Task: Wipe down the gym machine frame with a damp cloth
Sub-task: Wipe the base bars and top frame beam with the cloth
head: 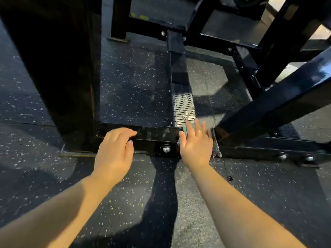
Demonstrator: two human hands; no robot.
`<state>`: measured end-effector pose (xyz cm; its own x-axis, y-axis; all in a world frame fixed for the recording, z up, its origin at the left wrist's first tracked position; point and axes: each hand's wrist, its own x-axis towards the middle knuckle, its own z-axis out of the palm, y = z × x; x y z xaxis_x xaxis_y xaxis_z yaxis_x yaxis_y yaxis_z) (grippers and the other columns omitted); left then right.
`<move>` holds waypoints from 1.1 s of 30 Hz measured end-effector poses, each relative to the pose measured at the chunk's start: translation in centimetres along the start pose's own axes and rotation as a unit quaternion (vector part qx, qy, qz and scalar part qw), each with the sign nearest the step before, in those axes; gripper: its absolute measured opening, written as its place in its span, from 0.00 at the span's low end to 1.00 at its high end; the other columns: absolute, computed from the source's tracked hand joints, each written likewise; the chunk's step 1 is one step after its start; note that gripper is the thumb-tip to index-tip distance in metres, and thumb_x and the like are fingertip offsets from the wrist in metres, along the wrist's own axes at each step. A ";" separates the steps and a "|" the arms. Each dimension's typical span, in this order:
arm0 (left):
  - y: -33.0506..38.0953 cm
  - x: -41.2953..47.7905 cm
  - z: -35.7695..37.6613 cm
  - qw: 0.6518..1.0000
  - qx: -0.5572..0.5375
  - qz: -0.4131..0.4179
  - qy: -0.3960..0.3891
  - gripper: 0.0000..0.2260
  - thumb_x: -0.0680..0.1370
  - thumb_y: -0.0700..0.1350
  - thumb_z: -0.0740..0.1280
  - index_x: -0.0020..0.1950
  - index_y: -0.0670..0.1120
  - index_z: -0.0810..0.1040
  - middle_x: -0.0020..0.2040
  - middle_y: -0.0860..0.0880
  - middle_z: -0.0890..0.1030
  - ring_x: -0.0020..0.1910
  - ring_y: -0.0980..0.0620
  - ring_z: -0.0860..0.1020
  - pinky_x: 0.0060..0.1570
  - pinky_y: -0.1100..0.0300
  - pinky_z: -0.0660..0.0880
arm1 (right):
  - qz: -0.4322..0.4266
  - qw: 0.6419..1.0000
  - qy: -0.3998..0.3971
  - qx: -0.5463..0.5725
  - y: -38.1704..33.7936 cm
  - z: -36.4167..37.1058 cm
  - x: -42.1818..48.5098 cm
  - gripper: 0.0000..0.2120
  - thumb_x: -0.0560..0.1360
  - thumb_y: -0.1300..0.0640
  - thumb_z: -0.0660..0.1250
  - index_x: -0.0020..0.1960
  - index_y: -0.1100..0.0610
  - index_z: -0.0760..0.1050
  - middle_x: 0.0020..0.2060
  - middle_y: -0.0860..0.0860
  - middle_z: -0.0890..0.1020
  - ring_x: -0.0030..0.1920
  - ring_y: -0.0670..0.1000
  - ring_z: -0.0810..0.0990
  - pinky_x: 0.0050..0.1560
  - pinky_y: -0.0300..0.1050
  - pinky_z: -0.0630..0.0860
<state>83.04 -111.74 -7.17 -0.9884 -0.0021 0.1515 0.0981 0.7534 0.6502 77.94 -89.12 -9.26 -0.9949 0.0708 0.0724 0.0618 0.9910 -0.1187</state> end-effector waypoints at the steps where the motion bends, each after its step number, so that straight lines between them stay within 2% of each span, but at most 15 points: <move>1: -0.5 -1.1 -0.4 1.000 -0.003 -0.006 0.014 0.17 0.77 0.44 0.55 0.61 0.43 0.76 0.59 0.47 0.77 0.61 0.47 0.71 0.61 0.56 0.64 | -0.002 1.000 0.020 0.020 -1.5 0.0 -0.4 0.29 0.78 0.42 0.48 0.66 0.56 0.75 0.67 0.59 0.75 0.69 0.63 0.69 0.65 0.61 0.69; 2: -1.0 -2.0 -0.6 1.000 -0.004 -0.016 0.027 0.17 0.77 0.44 0.54 0.60 0.43 0.76 0.58 0.47 0.77 0.60 0.48 0.71 0.60 0.55 0.65 | -0.009 0.998 0.051 0.022 -2.9 0.3 -0.6 0.27 0.79 0.43 0.49 0.65 0.57 0.76 0.65 0.59 0.76 0.68 0.63 0.71 0.65 0.61 0.69; 3: -1.5 -2.9 -1.0 0.999 0.000 -0.033 0.040 0.15 0.77 0.43 0.55 0.59 0.43 0.76 0.58 0.46 0.77 0.60 0.48 0.71 0.61 0.53 0.65 | -0.030 0.999 0.033 0.018 -5.0 0.4 -0.9 0.26 0.80 0.43 0.48 0.68 0.56 0.73 0.67 0.58 0.74 0.70 0.62 0.69 0.69 0.61 0.65; 6: -3.4 -4.6 -2.4 0.992 -0.005 -0.105 0.072 0.11 0.79 0.37 0.58 0.59 0.42 0.76 0.58 0.44 0.77 0.59 0.45 0.71 0.60 0.51 0.66 | -0.150 0.987 -0.059 0.023 -12.7 0.4 -1.1 0.26 0.82 0.44 0.45 0.77 0.54 0.55 0.77 0.56 0.58 0.77 0.58 0.51 0.75 0.55 0.47; 8: -4.4 -5.1 -3.5 0.990 0.003 -0.113 0.090 0.13 0.78 0.39 0.55 0.58 0.42 0.75 0.57 0.44 0.76 0.58 0.46 0.71 0.57 0.53 0.66 | -0.233 0.970 -0.069 0.017 -17.4 0.7 -1.2 0.26 0.82 0.47 0.49 0.77 0.55 0.54 0.76 0.57 0.57 0.76 0.58 0.52 0.75 0.54 0.49; 11: -5.1 -4.6 -4.5 0.990 0.007 -0.100 0.100 0.12 0.78 0.38 0.56 0.56 0.40 0.76 0.55 0.42 0.77 0.55 0.45 0.71 0.55 0.55 0.64 | -0.267 0.962 -0.057 0.004 -19.8 1.1 -0.7 0.26 0.81 0.50 0.53 0.77 0.58 0.55 0.77 0.56 0.57 0.76 0.56 0.53 0.74 0.51 0.49; 13: -4.8 -4.0 -4.4 0.992 0.010 -0.086 0.089 0.11 0.78 0.35 0.57 0.56 0.40 0.76 0.56 0.42 0.77 0.56 0.44 0.72 0.56 0.54 0.64 | -0.325 0.944 -0.051 -0.039 -17.5 0.9 -0.4 0.27 0.82 0.48 0.52 0.77 0.57 0.54 0.77 0.55 0.57 0.76 0.56 0.54 0.74 0.52 0.50; 15: -4.2 -3.3 -3.8 0.995 0.019 -0.063 0.074 0.11 0.77 0.36 0.57 0.55 0.41 0.77 0.56 0.43 0.77 0.57 0.45 0.73 0.57 0.55 0.64 | -0.367 0.927 -0.033 -0.062 -13.1 0.7 -0.2 0.26 0.81 0.45 0.52 0.76 0.54 0.59 0.75 0.54 0.62 0.74 0.58 0.61 0.72 0.56 0.59; 17: -3.9 -2.8 -3.1 0.997 0.011 -0.050 0.055 0.11 0.77 0.37 0.58 0.55 0.41 0.77 0.56 0.45 0.77 0.57 0.47 0.73 0.57 0.57 0.64 | -0.322 0.944 0.009 -0.068 -7.0 0.9 0.2 0.25 0.79 0.42 0.51 0.73 0.51 0.67 0.71 0.53 0.71 0.70 0.60 0.69 0.68 0.61 0.67; 20: -4.1 -3.2 -2.6 0.997 -0.002 -0.047 0.057 0.12 0.76 0.38 0.57 0.55 0.41 0.77 0.55 0.45 0.77 0.56 0.48 0.72 0.56 0.58 0.65 | -0.264 0.959 0.034 -0.100 0.9 0.6 0.5 0.27 0.81 0.37 0.45 0.70 0.49 0.68 0.67 0.57 0.74 0.66 0.64 0.73 0.63 0.67 0.69; 22: -4.8 -3.9 -2.6 0.996 0.000 -0.070 0.057 0.12 0.78 0.36 0.57 0.55 0.42 0.77 0.56 0.46 0.76 0.56 0.50 0.70 0.56 0.60 0.64 | -0.243 0.963 0.022 -0.117 2.7 0.5 0.6 0.29 0.81 0.37 0.42 0.69 0.53 0.68 0.66 0.60 0.75 0.65 0.65 0.74 0.62 0.67 0.70; 24: -5.3 -4.7 -2.7 0.994 0.003 -0.096 0.059 0.11 0.78 0.34 0.58 0.56 0.42 0.77 0.57 0.47 0.76 0.57 0.50 0.70 0.57 0.61 0.62 | -0.242 0.965 0.045 -0.095 1.2 0.8 0.1 0.29 0.81 0.39 0.45 0.69 0.57 0.70 0.67 0.60 0.74 0.66 0.64 0.73 0.64 0.62 0.69; 26: -5.5 -5.3 -3.0 0.992 0.009 -0.112 0.060 0.12 0.78 0.34 0.58 0.56 0.43 0.77 0.58 0.48 0.75 0.59 0.50 0.69 0.58 0.63 0.61 | -0.314 0.941 0.096 -0.079 -2.6 1.7 -0.8 0.27 0.80 0.41 0.52 0.71 0.57 0.67 0.68 0.59 0.73 0.68 0.62 0.71 0.67 0.59 0.67; 29: -6.1 -5.7 -3.5 0.990 0.025 -0.120 0.064 0.13 0.79 0.38 0.55 0.57 0.43 0.77 0.58 0.48 0.76 0.59 0.50 0.70 0.59 0.64 0.61 | -0.453 0.879 0.109 -0.104 -10.0 3.4 -1.8 0.29 0.77 0.41 0.55 0.73 0.54 0.63 0.72 0.57 0.68 0.71 0.61 0.67 0.70 0.59 0.62; 33: -6.6 -5.0 -4.1 0.994 0.034 -0.089 0.061 0.16 0.76 0.42 0.53 0.55 0.43 0.78 0.56 0.47 0.77 0.56 0.48 0.73 0.57 0.62 0.63 | -0.518 0.832 0.096 -0.171 -13.2 4.0 -1.3 0.31 0.77 0.44 0.61 0.76 0.53 0.60 0.76 0.55 0.61 0.74 0.60 0.61 0.72 0.58 0.54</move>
<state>87.82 -119.37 -9.18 -0.9679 -0.2151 0.1302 -0.0886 0.7762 0.6242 78.08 -102.70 -11.71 -0.4993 -0.8580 0.1208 -0.7695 0.5032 0.3933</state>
